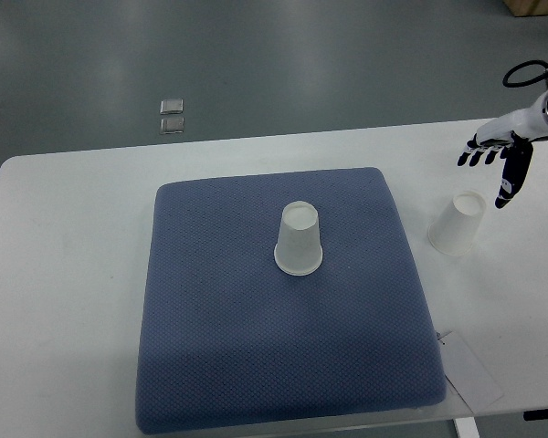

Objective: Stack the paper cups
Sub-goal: 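Lower the right hand onto the loose cup and close fingers around it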

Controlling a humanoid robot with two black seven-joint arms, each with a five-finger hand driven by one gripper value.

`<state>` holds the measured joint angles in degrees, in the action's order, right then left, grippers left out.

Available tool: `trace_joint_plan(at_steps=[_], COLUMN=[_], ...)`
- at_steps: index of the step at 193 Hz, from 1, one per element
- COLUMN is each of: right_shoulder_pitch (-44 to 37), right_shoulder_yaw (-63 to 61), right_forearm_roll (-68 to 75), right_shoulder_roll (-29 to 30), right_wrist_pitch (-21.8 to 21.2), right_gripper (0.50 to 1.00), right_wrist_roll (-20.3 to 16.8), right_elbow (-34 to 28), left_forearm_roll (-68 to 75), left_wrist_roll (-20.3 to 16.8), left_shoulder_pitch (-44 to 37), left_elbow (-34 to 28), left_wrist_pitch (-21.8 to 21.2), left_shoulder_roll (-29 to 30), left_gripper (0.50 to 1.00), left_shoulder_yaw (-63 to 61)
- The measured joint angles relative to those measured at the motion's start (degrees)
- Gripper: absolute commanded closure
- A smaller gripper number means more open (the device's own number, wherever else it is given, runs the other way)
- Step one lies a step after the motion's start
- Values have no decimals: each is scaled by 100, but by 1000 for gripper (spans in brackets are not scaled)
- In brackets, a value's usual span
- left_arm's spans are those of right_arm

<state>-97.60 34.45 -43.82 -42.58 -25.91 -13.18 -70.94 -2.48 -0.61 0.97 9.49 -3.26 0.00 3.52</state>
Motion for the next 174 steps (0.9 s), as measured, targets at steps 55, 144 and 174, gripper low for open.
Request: trace_joint_plan(at_steps=[55, 144, 174], right_shoulder_pitch=[401, 999, 1127], right_shoulder_yaw=[-6, -16, -17], right_forearm_roll=[-12, -13, -19], right_shoulder_roll=[194, 556, 601], right_wrist_pitch=[484, 1127, 1182], right_gripper=[587, 636, 646], right_wrist_roll=[12, 77, 118], right_elbow=[269, 692, 745], left_forearm_roll=[0, 3, 3], left_wrist_roll=[0, -2, -2], left_shoulder_pitch=[0, 0, 0], left_elbow=[0, 0, 0], left_wrist_pitch=[0, 0, 0], left_shoulder_roll=[0, 0, 0], left_gripper=[500, 500, 500], left_shoulder_yaw=[0, 0, -1])
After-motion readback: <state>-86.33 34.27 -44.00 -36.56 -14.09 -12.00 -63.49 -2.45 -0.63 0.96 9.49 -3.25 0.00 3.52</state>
